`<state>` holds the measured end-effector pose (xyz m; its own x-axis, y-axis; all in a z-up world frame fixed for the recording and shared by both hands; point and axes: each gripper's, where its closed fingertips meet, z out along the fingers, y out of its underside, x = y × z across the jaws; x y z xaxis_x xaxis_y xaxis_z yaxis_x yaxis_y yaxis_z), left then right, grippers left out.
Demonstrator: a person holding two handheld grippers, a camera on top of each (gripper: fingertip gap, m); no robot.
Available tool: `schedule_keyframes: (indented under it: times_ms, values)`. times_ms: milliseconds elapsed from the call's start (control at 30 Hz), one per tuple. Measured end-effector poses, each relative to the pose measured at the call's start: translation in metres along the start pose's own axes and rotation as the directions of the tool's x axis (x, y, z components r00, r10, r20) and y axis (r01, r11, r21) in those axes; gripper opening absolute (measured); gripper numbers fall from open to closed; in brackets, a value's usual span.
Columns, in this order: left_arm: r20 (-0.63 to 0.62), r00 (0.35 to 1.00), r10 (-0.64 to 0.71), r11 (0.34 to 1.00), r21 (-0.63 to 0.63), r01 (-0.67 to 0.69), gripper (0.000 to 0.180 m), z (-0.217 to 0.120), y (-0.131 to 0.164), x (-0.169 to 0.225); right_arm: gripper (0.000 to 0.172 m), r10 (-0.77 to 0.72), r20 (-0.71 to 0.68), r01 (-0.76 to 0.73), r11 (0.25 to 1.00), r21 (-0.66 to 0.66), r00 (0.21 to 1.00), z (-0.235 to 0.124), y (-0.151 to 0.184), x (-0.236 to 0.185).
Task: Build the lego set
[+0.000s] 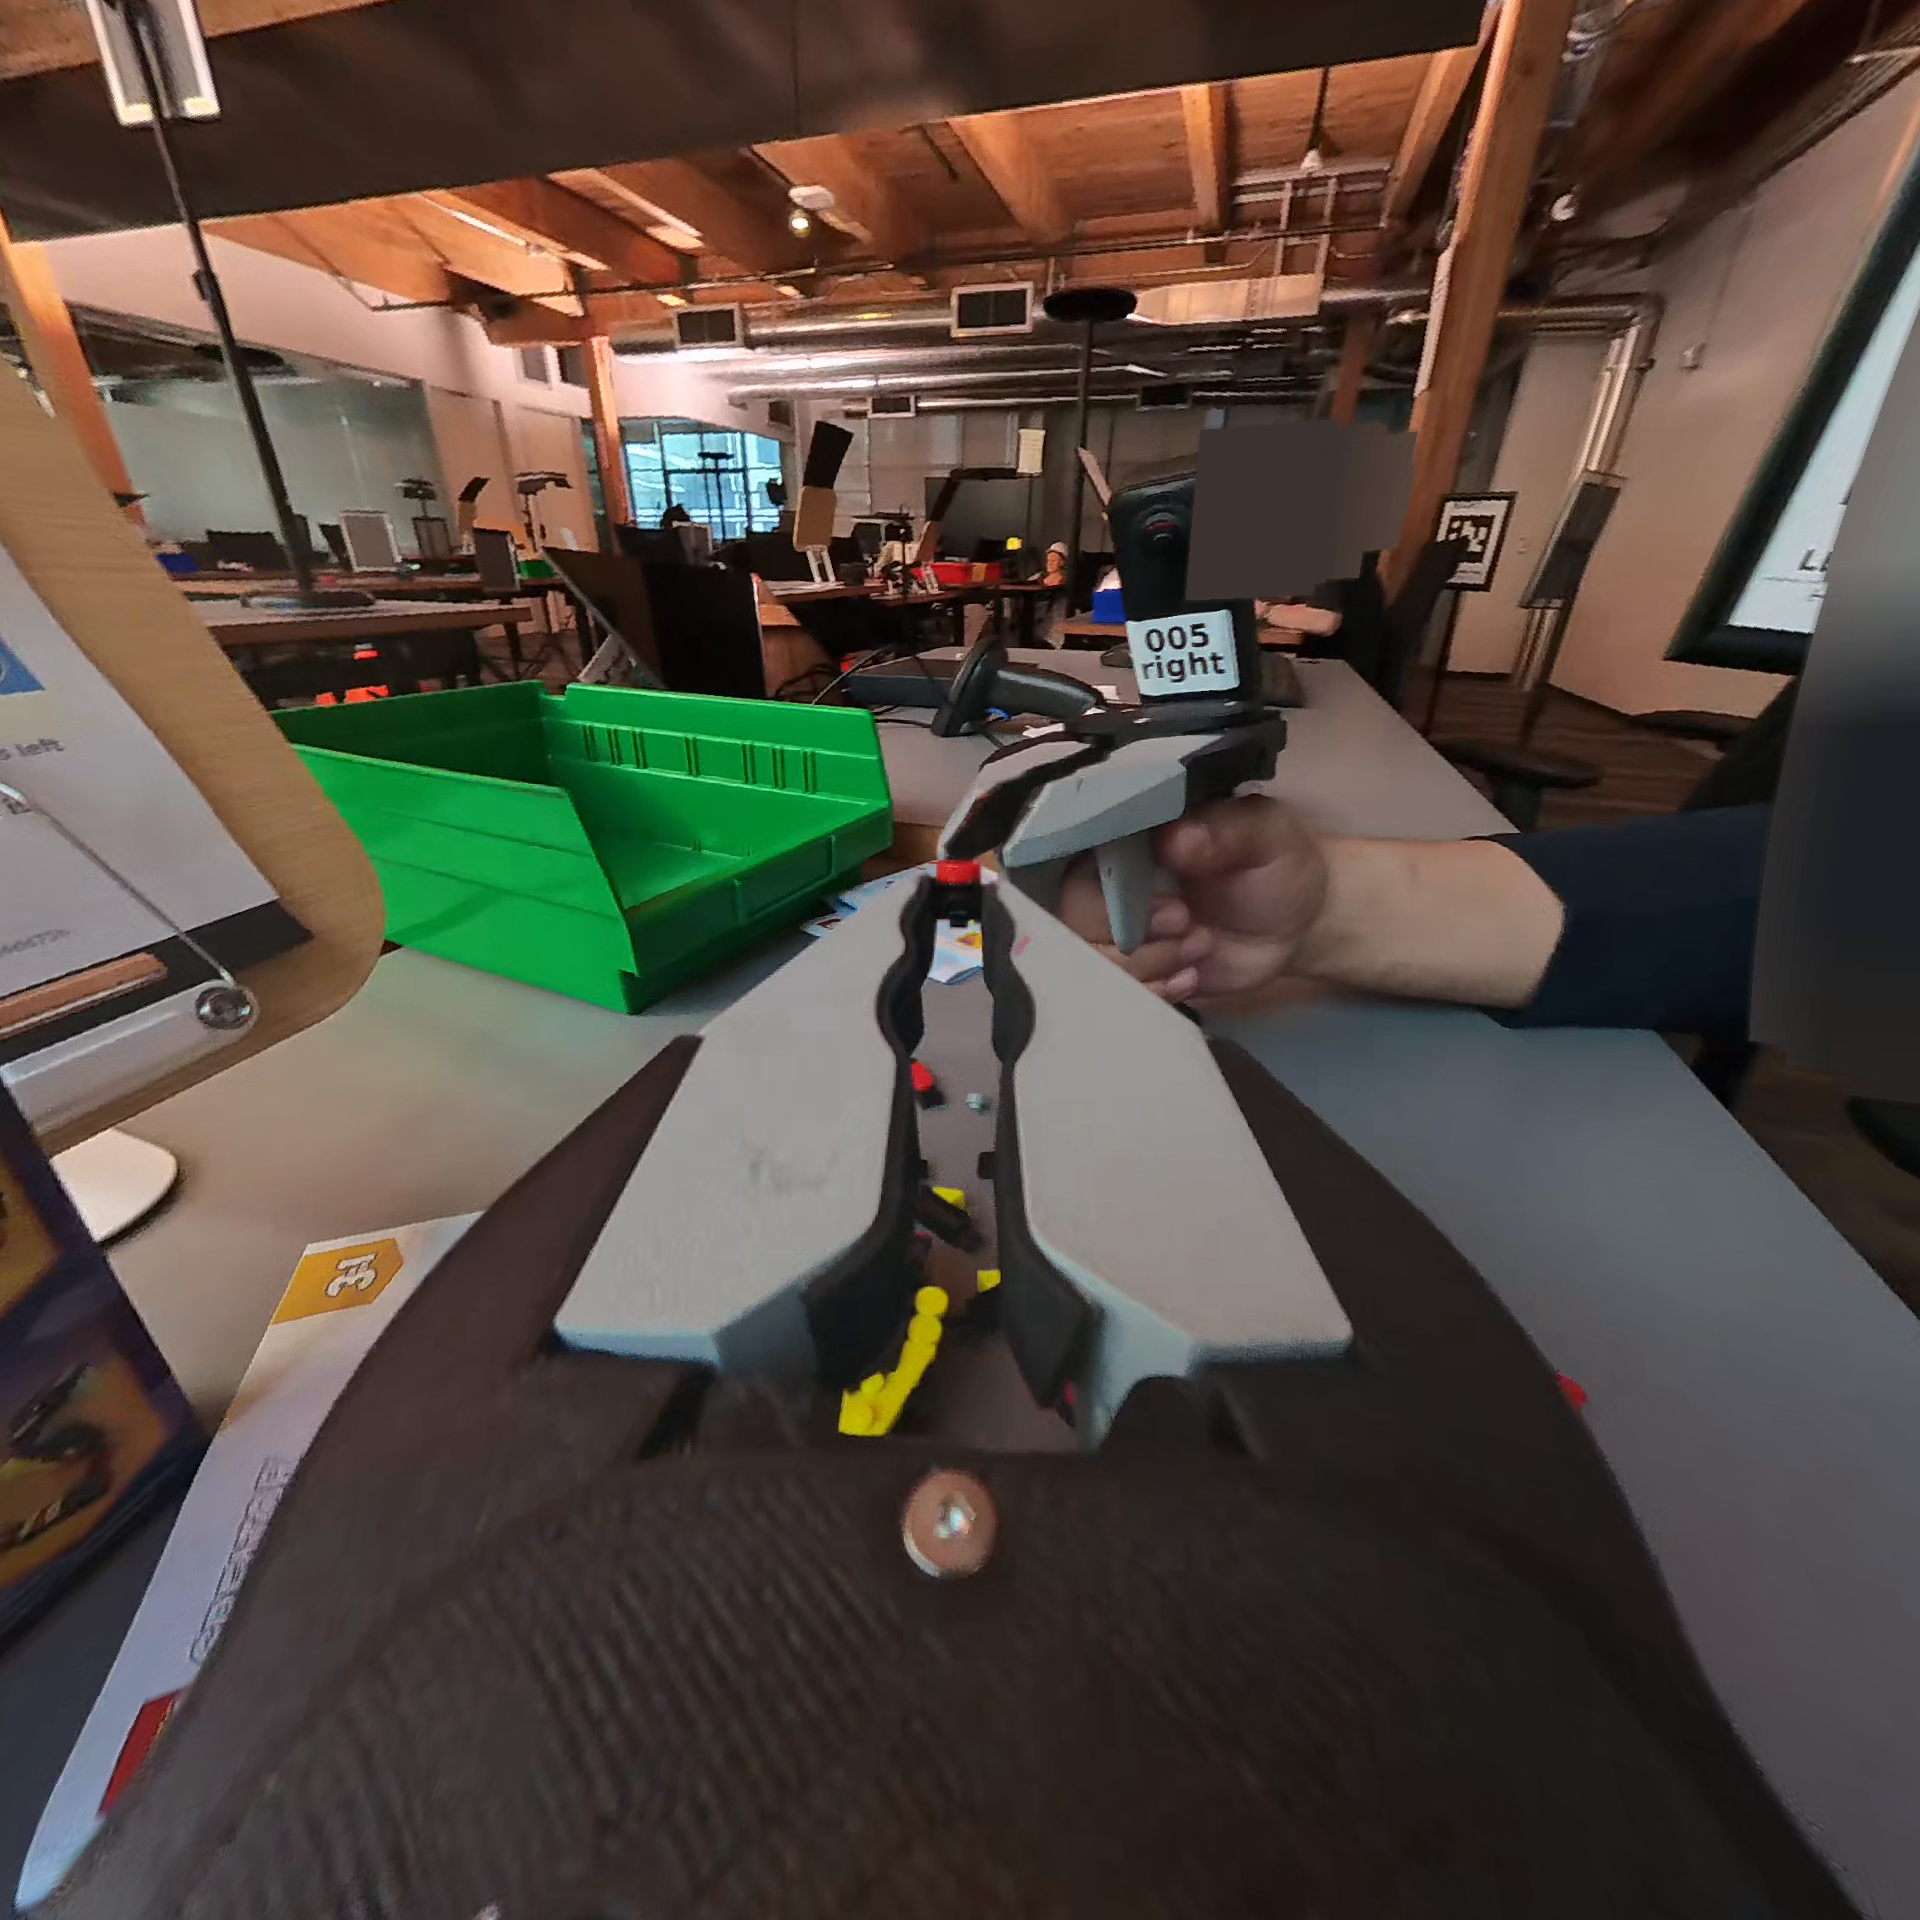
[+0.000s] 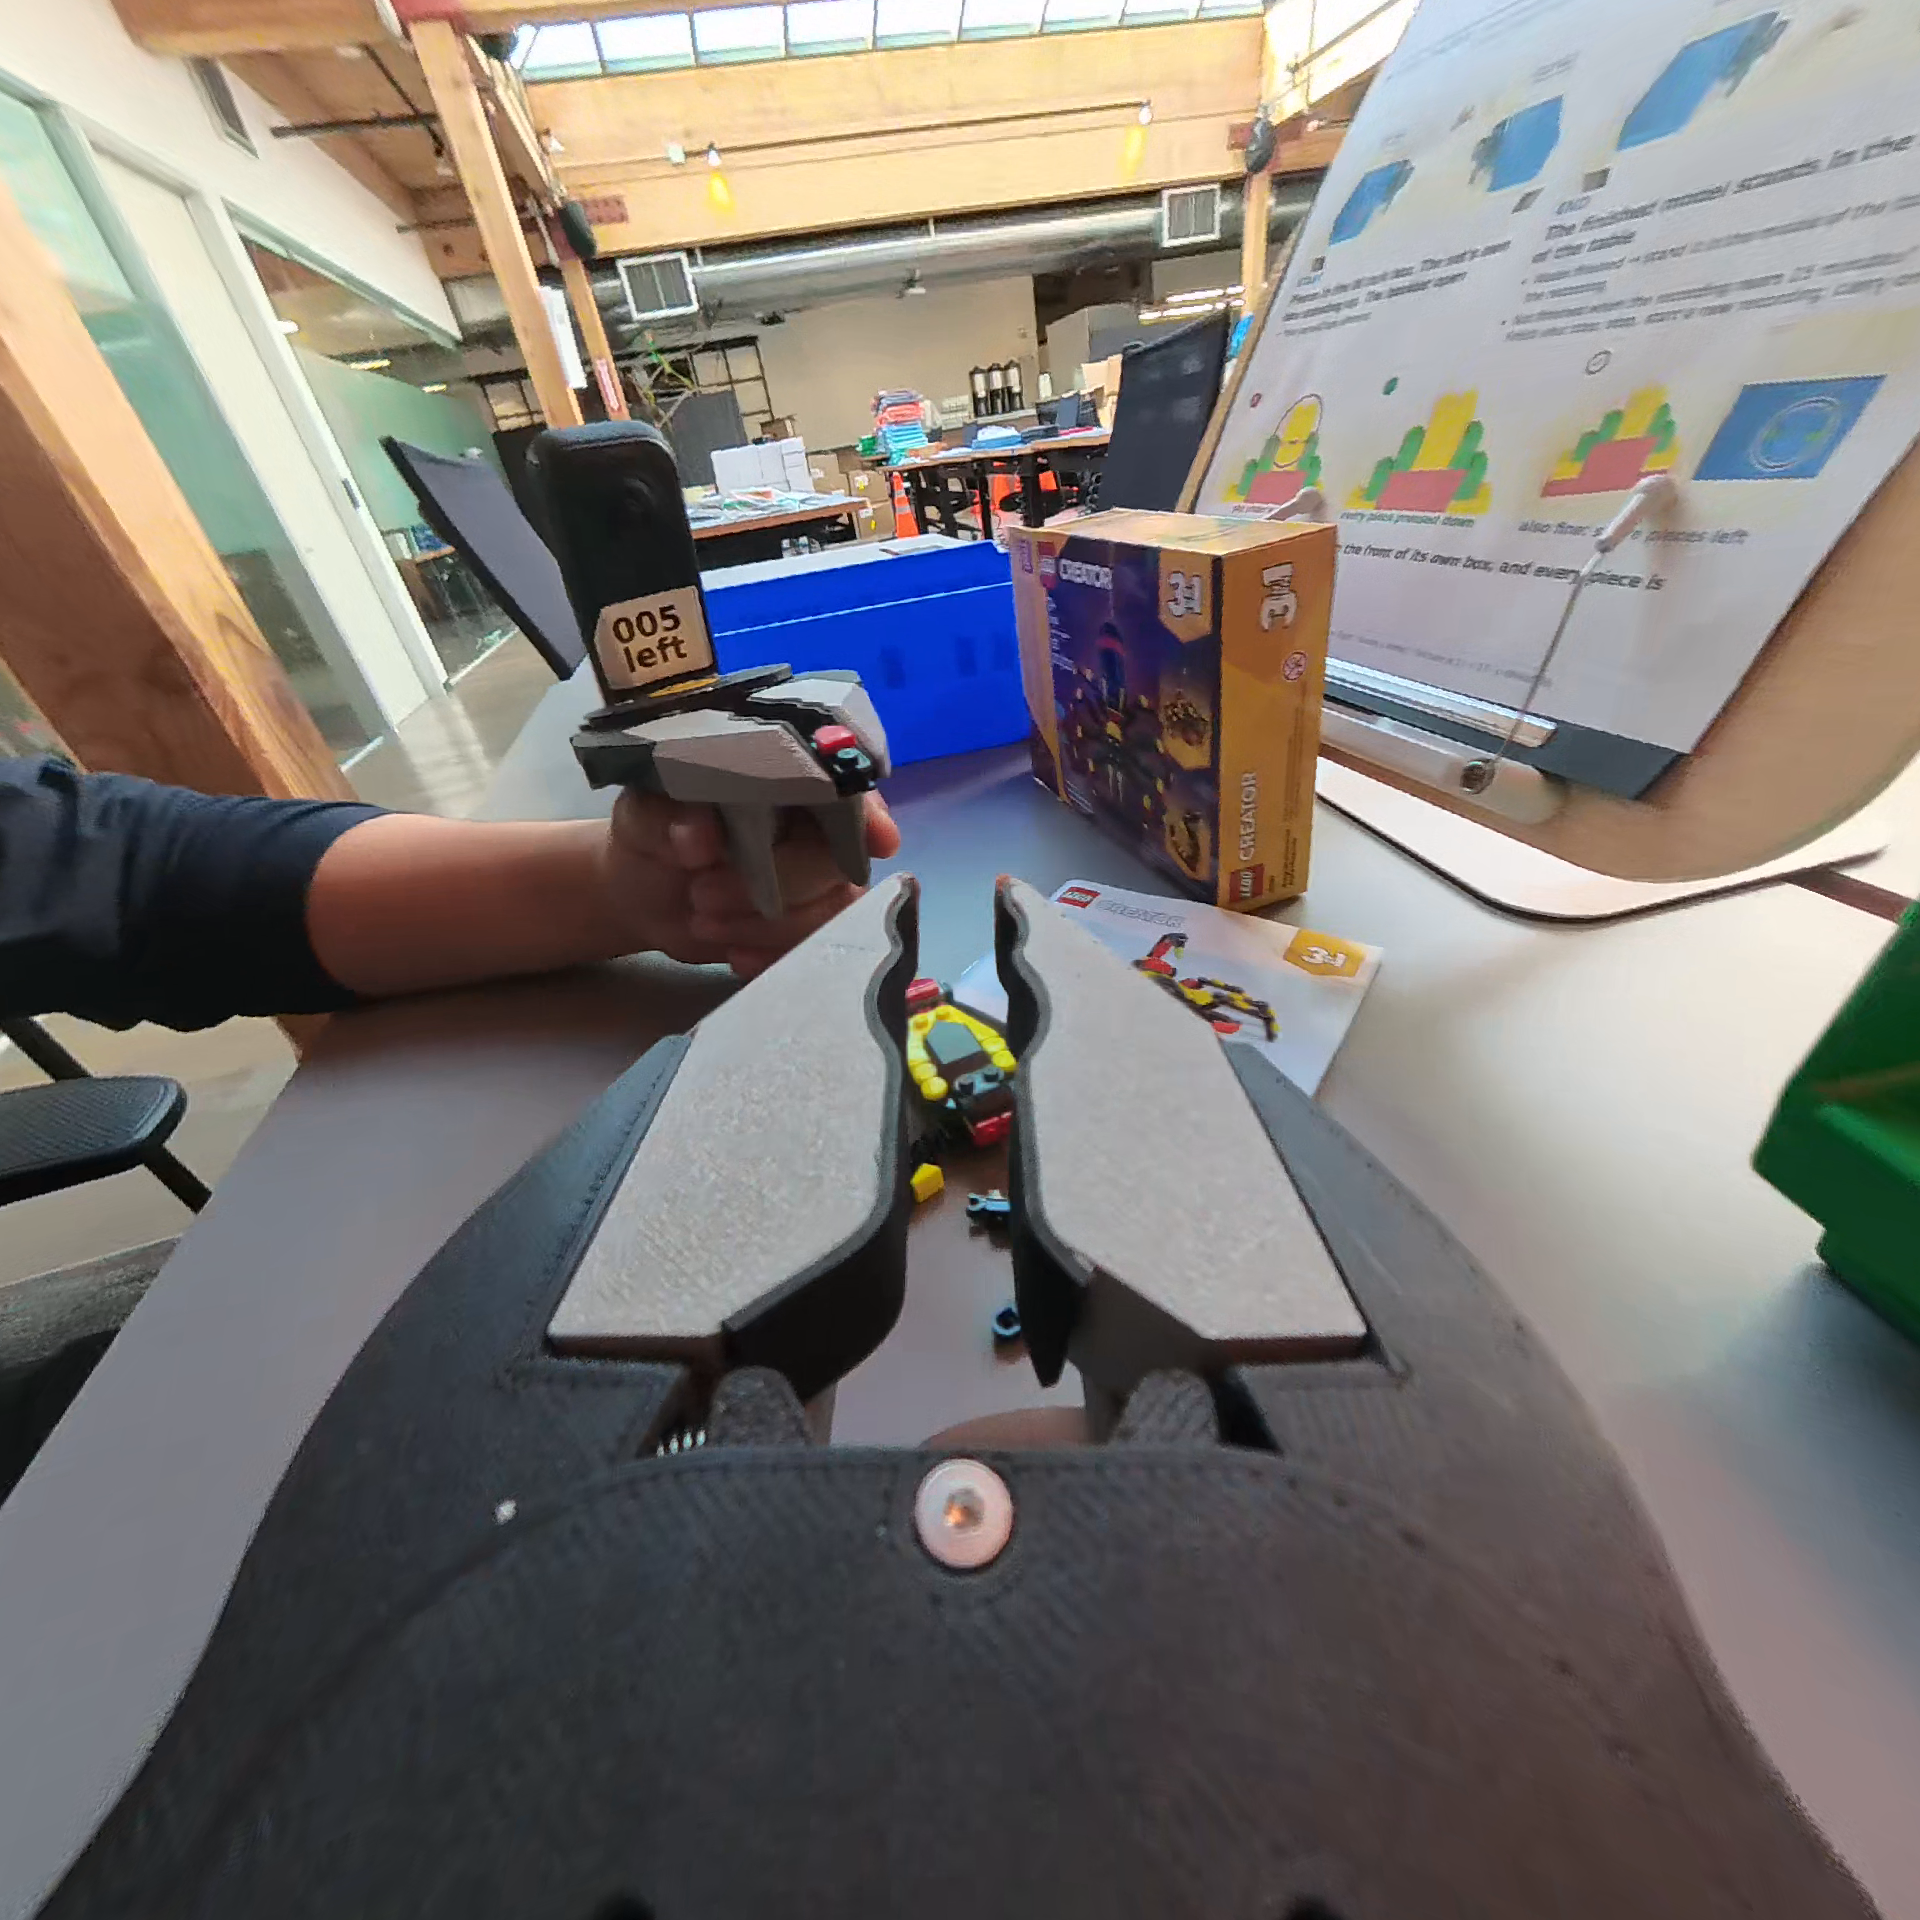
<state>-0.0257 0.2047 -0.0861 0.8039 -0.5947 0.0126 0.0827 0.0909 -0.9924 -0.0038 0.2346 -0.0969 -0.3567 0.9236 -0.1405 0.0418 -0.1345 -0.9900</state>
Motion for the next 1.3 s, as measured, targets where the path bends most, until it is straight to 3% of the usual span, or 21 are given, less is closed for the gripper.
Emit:
schedule_keyframes:
  times_ms: [367, 467, 567, 667, 800, 933, 1100, 1300]
  values:
    - [-0.05, 0.992, 0.111, 0.993, 0.055, -0.109, 0.006, 0.001, -0.004, 0.013, 0.011, -0.186, -0.023, 0.185, 0.982, -0.037, 0.982, 0.011, 0.011, -0.014]
    - [0.017, 0.985, 0.173, 0.983, 0.066, -0.174, 0.006, 0.003, -0.006, 0.006, 0.01, -0.213, -0.027, 0.212, 0.977, -0.036, 0.977, 0.013, 0.011, -0.018]
    - [0.173, 0.961, 0.218, 0.972, 0.047, -0.229, 0.005, 0.002, -0.007, -0.017, 0.008, -0.231, -0.089, 0.227, 0.972, -0.06, 0.969, 0.013, 0.013, -0.008]
    - [0.29, 0.921, 0.262, 0.959, 0.027, -0.281, 0.005, 0.003, -0.008, -0.037, 0.005, -0.33, -0.215, 0.312, 0.943, -0.113, 0.919, 0.007, 0.013, 0.012]
    - [0.278, 0.894, 0.352, 0.934, -0.042, -0.355, 0.006, 0.014, 0.0, -0.04, 0.006, -0.476, -0.394, 0.392, 0.877, -0.277, 0.786, -0.007, 0.019, 0.048]
    - [0.229, 0.903, 0.363, 0.931, -0.061, -0.359, 0.005, 0.021, 0.004, -0.035, 0.018, -0.518, -0.441, 0.39, 0.851, -0.351, 0.733, -0.009, 0.023, 0.065]
    - [0.229, 0.902, 0.366, 0.93, -0.1, -0.353, 0.006, 0.027, 0.009, -0.046, 0.021, -0.6, -0.47, 0.414, 0.794, -0.444, 0.647, -0.006, 0.028, 0.081]
    - [0.192, 0.922, 0.335, 0.942, -0.104, -0.32, 0.006, 0.029, 0.011, -0.045, 0.021, -0.593, -0.474, 0.391, 0.797, -0.461, 0.65, -0.002, 0.03, 0.09]
